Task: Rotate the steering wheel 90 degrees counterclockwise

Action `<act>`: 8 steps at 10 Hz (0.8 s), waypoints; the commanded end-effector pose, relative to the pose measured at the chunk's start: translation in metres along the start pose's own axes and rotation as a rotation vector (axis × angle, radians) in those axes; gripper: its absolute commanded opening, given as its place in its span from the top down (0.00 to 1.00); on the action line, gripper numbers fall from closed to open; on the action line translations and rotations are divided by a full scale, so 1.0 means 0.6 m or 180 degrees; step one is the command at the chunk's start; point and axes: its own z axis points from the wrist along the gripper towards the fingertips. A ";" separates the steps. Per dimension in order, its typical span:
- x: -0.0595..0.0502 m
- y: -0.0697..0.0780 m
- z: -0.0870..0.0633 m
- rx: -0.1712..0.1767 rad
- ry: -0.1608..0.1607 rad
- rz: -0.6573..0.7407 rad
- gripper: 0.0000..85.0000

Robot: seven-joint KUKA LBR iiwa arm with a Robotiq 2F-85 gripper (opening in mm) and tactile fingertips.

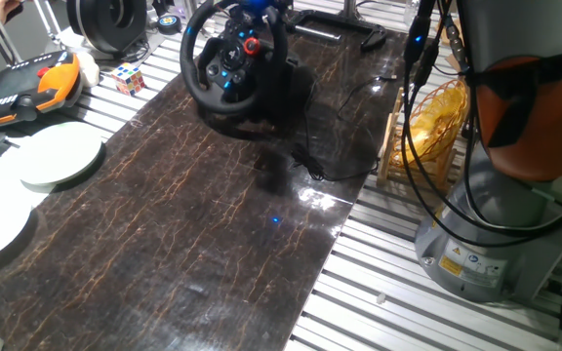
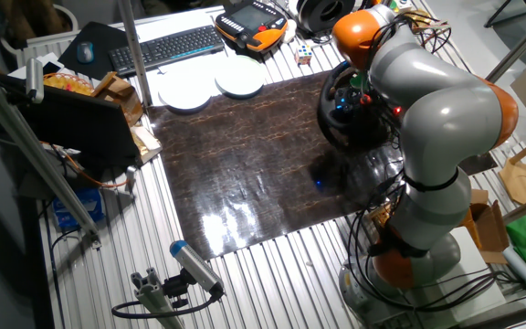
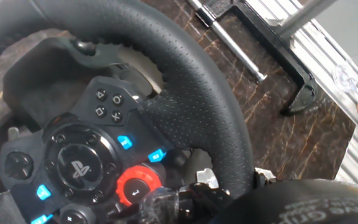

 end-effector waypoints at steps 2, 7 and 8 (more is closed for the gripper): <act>-0.003 0.000 -0.001 0.0010 -0.0013 -0.0150 0.99; -0.024 0.002 -0.010 -0.0009 0.0009 -0.0426 0.99; -0.026 0.005 -0.009 -0.0012 -0.0002 -0.0513 0.99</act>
